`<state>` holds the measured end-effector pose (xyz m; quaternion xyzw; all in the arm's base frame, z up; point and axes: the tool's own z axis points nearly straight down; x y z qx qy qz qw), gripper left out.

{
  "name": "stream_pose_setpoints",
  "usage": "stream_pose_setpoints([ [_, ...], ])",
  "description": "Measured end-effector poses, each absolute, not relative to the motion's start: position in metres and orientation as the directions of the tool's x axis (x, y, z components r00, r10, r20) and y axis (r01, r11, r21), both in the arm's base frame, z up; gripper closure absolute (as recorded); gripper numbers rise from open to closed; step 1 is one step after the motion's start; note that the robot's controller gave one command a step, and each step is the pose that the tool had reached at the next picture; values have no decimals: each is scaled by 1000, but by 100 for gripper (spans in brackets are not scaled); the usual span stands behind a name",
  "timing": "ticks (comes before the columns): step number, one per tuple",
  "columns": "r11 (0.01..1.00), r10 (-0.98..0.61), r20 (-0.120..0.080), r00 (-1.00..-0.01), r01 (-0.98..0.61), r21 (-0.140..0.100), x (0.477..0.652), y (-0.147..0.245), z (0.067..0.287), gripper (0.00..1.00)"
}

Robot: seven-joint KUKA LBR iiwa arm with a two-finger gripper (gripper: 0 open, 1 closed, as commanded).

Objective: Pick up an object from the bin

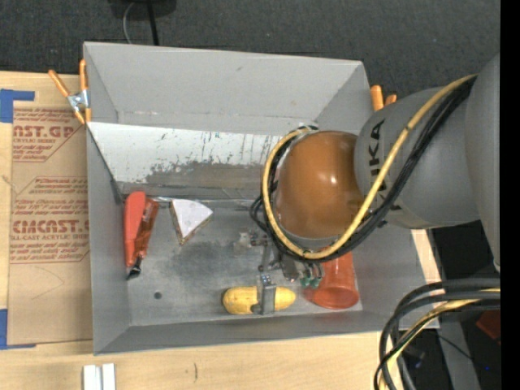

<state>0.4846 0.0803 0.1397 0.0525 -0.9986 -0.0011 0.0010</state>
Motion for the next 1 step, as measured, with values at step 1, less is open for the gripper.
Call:
stream_pose_setpoints([
  [1, 954, -299, 5, -954, -299, 3, 481, 47, 69, 100],
])
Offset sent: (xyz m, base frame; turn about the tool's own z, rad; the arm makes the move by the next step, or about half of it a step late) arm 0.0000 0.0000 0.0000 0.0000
